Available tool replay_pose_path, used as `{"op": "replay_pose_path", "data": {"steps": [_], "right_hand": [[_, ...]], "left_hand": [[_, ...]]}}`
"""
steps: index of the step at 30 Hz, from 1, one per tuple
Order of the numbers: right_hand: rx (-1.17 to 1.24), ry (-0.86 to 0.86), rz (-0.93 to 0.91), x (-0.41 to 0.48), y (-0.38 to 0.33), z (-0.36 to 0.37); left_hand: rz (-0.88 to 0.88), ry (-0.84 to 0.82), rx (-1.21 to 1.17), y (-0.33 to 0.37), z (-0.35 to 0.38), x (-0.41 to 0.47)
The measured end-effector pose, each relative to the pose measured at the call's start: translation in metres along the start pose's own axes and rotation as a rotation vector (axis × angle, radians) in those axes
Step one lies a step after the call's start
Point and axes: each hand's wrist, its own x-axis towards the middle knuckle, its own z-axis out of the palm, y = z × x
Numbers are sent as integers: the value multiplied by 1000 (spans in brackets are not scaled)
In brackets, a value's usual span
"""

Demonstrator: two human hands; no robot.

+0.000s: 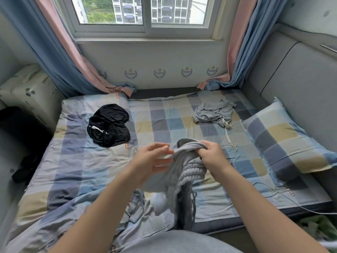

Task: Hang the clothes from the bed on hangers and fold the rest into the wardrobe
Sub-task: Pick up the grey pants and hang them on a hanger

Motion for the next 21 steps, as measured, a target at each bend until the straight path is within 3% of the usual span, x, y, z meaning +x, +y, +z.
{"op": "replay_pose_path", "data": {"steps": [4, 8, 14, 17, 21], "right_hand": [[197, 26, 51, -5, -11, 8], [455, -33, 41, -12, -28, 12], [790, -136, 130, -20, -53, 7], [881, -75, 166, -17, -55, -3], [943, 47, 233, -11, -40, -14]], "left_hand": [[-82, -199, 275, -31, 3, -4], [7, -328, 462, -54, 7, -2], [172, -164, 635, -69, -7, 13], [187, -84, 704, -71, -24, 15], [355, 129, 792, -65, -43, 13]]}}
